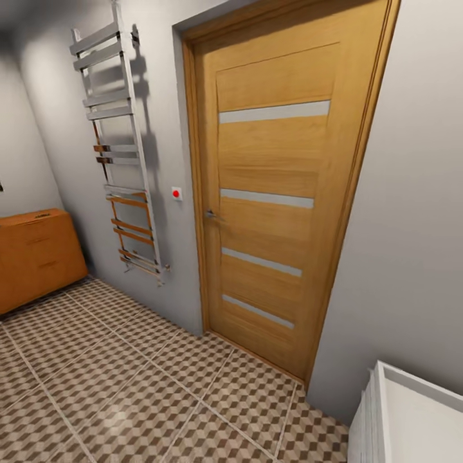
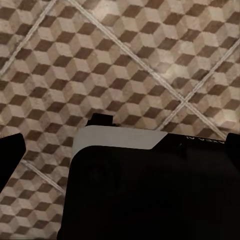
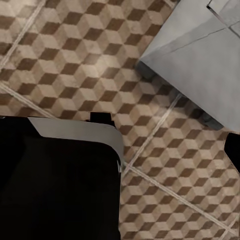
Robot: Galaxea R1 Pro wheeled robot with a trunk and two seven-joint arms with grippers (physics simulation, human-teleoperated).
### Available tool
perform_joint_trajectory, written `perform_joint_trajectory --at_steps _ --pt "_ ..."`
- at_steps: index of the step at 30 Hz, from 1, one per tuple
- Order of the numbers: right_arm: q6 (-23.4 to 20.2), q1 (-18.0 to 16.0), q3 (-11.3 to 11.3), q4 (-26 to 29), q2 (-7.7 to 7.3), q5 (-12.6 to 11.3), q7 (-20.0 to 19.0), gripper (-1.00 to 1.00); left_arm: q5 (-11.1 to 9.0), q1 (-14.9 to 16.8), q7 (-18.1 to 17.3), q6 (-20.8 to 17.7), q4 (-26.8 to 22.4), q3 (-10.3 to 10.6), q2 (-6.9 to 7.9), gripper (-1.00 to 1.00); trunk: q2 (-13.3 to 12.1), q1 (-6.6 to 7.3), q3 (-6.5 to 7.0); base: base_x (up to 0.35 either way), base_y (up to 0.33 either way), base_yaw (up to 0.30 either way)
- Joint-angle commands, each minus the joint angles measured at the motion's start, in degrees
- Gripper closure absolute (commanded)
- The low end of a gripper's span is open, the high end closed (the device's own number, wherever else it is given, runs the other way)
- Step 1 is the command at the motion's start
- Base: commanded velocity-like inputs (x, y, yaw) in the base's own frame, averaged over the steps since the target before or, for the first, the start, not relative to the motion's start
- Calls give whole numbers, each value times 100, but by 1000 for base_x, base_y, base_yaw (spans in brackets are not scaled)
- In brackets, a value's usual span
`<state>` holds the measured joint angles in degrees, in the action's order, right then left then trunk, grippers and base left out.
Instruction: Take the four mousetraps from the cabinet in the bathroom and place them on the bathroom floor. Make sure all four end up on the same floor surface, and ensure that at least two of them are either under or directly next to the same bathroom sink.
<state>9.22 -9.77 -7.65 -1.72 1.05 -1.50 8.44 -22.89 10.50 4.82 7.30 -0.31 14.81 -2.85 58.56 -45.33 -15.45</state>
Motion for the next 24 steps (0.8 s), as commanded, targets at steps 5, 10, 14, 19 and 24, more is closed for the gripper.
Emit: perform_joint_trajectory --at_steps 5,10,14,19,24 --pt "21 -8 -44 -20 5 -14 15 -100 -40 4 19 17 5 49 2 -100 5 0 -7 0 0 215" --pt "18 -8 -43 -19 11 -16 46 -100 -40 4 19 17 5 49 4 -100 5 0 -7 0 0 52" --pt "31 -8 -43 -18 3 -17 45 -100 -40 4 19 17 5 49 4 -100 5 0 -7 0 0 200" --pt "35 -8 -43 -21 1 -17 42 -100 -40 4 19 17 5 49 4 -100 5 0 -7 0 0 284" --pt "26 -8 -43 -20 7 -9 37 -100 -40 4 18 17 5 49 4 -100 5 0 -7 0 0 296"
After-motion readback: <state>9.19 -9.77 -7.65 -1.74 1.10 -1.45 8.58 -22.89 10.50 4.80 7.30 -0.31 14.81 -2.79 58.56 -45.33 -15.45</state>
